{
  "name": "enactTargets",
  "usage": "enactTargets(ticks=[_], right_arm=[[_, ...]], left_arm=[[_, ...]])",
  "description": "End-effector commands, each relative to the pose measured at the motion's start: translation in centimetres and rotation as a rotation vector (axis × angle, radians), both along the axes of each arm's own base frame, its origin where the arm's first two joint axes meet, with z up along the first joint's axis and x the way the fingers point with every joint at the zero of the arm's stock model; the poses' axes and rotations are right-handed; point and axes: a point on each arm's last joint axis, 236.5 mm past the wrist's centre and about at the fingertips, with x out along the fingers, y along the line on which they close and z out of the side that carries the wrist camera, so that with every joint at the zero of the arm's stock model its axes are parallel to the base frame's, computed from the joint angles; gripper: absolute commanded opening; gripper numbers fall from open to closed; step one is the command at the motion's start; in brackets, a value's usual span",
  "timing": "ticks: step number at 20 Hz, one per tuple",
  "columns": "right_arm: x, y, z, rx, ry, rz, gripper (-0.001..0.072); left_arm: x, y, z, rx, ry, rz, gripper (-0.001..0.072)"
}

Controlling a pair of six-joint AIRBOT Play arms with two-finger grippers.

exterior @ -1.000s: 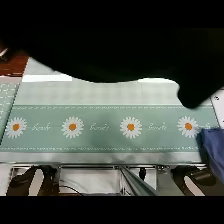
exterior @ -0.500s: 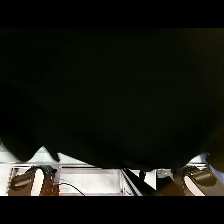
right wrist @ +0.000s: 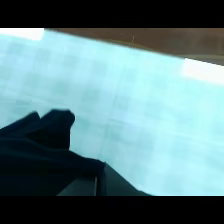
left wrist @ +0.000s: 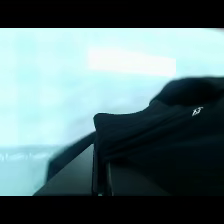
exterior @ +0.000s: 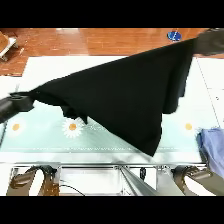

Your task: Fold the shirts.

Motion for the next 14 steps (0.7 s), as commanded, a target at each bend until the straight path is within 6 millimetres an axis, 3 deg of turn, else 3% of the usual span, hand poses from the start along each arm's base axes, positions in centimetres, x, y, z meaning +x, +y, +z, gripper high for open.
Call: enactTargets(ticks=[1, 4, 6, 7, 8, 9, 10, 12, 13, 14], right_arm=[[7.7, 1.8, -8.6, 0.074, 0.104, -0.023, 0.0018], [12.7, 2.0, -13.0, 0.275, 0.168, -0.088, 0.0019], [14.5, 2.3, -15.4, 0.406, 0.223, -0.105, 0.0019], [15.0, 2.5, -16.6, 0.459, 0.251, -0.111, 0.0019], [15.3, 2.3, -17.7, 0.492, 0.277, -0.125, 0.0025], [15.5, 2.1, -18.5, 0.515, 0.296, -0.136, 0.017], [15.4, 1.9, -18.9, 0.53, 0.316, -0.139, 0.0421], [14.0, -0.1, -18.3, 0.523, 0.361, -0.133, 0.0411], [12.6, -1.9, -17.5, 0.497, 0.384, -0.11, 0.0411], [10.7, -4.5, -16.6, 0.454, 0.409, -0.095, 0.041]], left_arm=[[3.3, 1.9, -7.3, -0.071, 0.122, 0.089, 0.0023], [6.9, 2.9, -11.1, -0.132, 0.206, 0.125, 0.0023], [9.1, 2.8, -13.0, -0.189, 0.273, 0.121, 0.0024], [10.2, 2.5, -13.6, -0.206, 0.298, 0.105, 0.0046], [11.1, 2.1, -13.9, -0.212, 0.313, 0.083, 0.0161], [12.1, 1.4, -14.0, -0.218, 0.325, 0.051, 0.0341], [12.8, 0.6, -13.7, -0.226, 0.331, 0.014, 0.0344], [14.3, 0.7, -11.4, -0.203, 0.306, -0.058, 0.0344], [14.8, 2.0, -9.7, -0.154, 0.285, -0.075, 0.0344], [14.8, 3.9, -8.4, -0.092, 0.285, -0.081, 0.0389]])
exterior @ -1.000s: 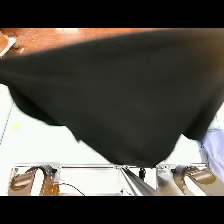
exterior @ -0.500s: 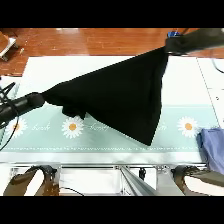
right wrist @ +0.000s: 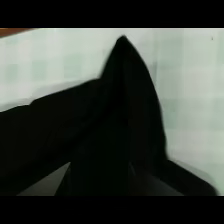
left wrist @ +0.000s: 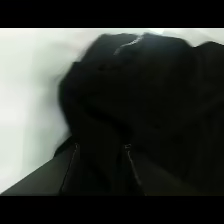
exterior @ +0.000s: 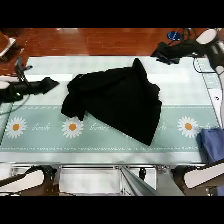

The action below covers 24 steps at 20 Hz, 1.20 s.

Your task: Fold the shirts.

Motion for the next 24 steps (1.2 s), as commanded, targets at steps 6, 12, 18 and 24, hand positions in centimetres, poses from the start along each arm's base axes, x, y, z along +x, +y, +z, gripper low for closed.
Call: enactTargets(ticks=[6, 12, 18, 24], right_arm=[[-15.6, -17.8, 0.2, -0.239, 0.236, -0.195, 0.0409], [-26.8, -12.7, -9.9, -0.063, 0.304, -0.3, 0.0408], [-31.8, -8.8, -13.9, 0.029, 0.441, -0.247, 0.0408], [-34.9, -4.5, -16.0, 0.042, 0.538, -0.124, 0.0408]], left_arm=[[-4.6, 6.3, -0.4, 0.081, 0.251, -0.069, 0.0506], [-7.4, 0.6, -7.3, -0.021, 0.42, -0.162, 0.0506], [-6.6, -3.1, -10.9, 0.001, 0.46, -0.237, 0.0505], [-5.8, -4.6, -10.8, 0.014, 0.449, -0.281, 0.0023]])
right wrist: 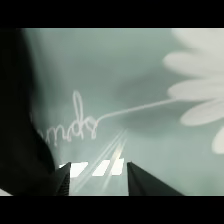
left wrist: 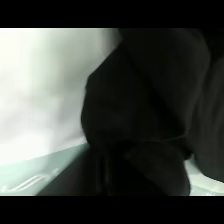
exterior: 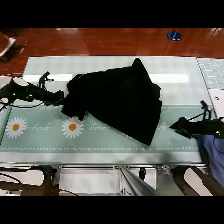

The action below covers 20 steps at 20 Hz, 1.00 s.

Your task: Fold the shirts.

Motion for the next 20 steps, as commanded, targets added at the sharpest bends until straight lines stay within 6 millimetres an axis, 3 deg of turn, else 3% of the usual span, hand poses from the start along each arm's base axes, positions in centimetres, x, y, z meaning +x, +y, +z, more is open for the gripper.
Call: enactTargets(ticks=[1, 5, 9, 13, 14, 15, 16, 18, 20], right_arm=[[-2.1, 3.1, -1.2, 0.046, 0.058, 0.067, 0.0408], [-2.1, 6.9, -0.8, 0.104, 0.041, 0.15, 0.0408], [-2.3, 9.6, -2.5, 0.133, 0.094, 0.189, 0.0408], [0.8, 11.7, -2.9, 0.164, 0.034, 0.143, 0.0399], [1.8, 12.2, -2.6, 0.165, 0.001, 0.165, 0.034], [3.1, 12.6, -2.1, 0.158, -0.034, 0.199, 0.0208], [4.4, 13.0, -1.2, 0.162, -0.07, 0.244, 0.0031], [7.5, 13.9, 2.5, 0.191, -0.167, 0.327, 0.0018], [11.0, 14.3, 8.0, 0.18, -0.288, 0.408, 0.0018]], left_arm=[[0.4, -0.6, 0.2, 0.0, -0.007, -0.022, 0.0023], [0.4, -0.7, 0.4, -0.004, -0.006, -0.028, 0.0023], [0.3, -0.8, 0.4, -0.007, 0.0, -0.032, 0.0023], [0.2, -0.8, 0.4, -0.009, 0.001, -0.033, 0.0023], [0.3, -0.9, 0.6, -0.017, -0.001, -0.029, 0.0023], [0.5, -1.2, 1.0, -0.029, -0.01, -0.022, 0.0023], [0.9, -1.5, 1.9, -0.044, -0.033, -0.015, 0.0023], [2.2, -2.3, 5.2, -0.09, -0.136, -0.006, 0.0022], [4.3, -2.4, 10.9, -0.135, -0.278, 0.037, 0.0023]])
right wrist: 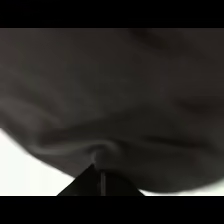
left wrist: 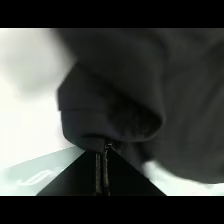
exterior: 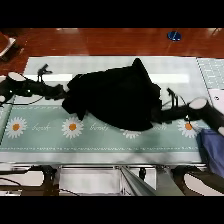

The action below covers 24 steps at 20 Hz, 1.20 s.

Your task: Fold the shirts.

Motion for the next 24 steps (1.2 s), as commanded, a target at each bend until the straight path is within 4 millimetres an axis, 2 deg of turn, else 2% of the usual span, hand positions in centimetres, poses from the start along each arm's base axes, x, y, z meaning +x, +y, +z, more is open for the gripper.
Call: enactTargets(ticks=[1, 2, 4, 6, 8, 9, 11, 14, 17, 19, 21, 22, 24], right_arm=[[5.7, 1.2, 9.4, 0.015, -0.22, 0.124, 0.0018], [7.5, 0.8, 13.3, -0.014, -0.31, 0.14, 0.0018], [10.4, -0.8, 23.3, -0.117, -0.535, 0.129, 0.0018], [10.8, -2.5, 33.1, -0.215, -0.752, 0.085, 0.0018], [8.4, -4.1, 42.2, -0.292, -0.958, 0.024, 0.0018], [6.3, -4.6, 46.2, -0.316, -1.056, -0.006, 0.0018], [1.6, -5.4, 51.7, -0.346, -1.208, -0.056, 0.0018], [-5.4, -6.4, 55.6, -0.379, -1.345, -0.113, 0.0018], [-10.4, -6.9, 57.3, -0.387, -1.416, -0.148, 0.0018], [-12.5, -7.1, 56.9, -0.397, -1.409, -0.148, 0.0018], [-13.7, -7.2, 55.6, -0.414, -1.367, -0.13, 0.0018], [-13.9, -7.2, 54.8, -0.421, -1.336, -0.113, 0.0018], [-13.8, -7.0, 52.6, -0.428, -1.254, -0.072, 0.0018]], left_arm=[[3.4, -0.5, 9.7, -0.099, -0.244, 0.077, 0.0022], [4.4, -0.2, 14.3, -0.131, -0.348, 0.111, 0.0022], [5.0, 0.7, 25.4, -0.195, -0.6, 0.18, 0.0022], [3.4, 1.9, 35.4, -0.178, -0.848, 0.231, 0.0022], [-0.3, 3.1, 44.4, -0.125, -1.088, 0.281, 0.0022], [-2.8, 3.6, 48.4, -0.094, -1.198, 0.31, 0.0022], [-8.0, 4.5, 54.0, -0.013, -1.379, 0.375, 0.0022], [-15.2, 5.6, 57.7, 0.252, -1.561, 0.454, 0.0022], [-21.2, 5.0, 59.2, 0.45, -1.656, 0.489, 0.0022], [-24.4, 4.5, 59.7, 0.55, -1.704, 0.508, 0.0022], [-26.7, 4.8, 59.8, 0.675, -1.727, 0.524, 0.0022], [-27.4, 4.9, 59.6, 0.704, -1.722, 0.527, 0.0022], [-27.0, 5.3, 58.4, 0.699, -1.671, 0.514, 0.0022]])
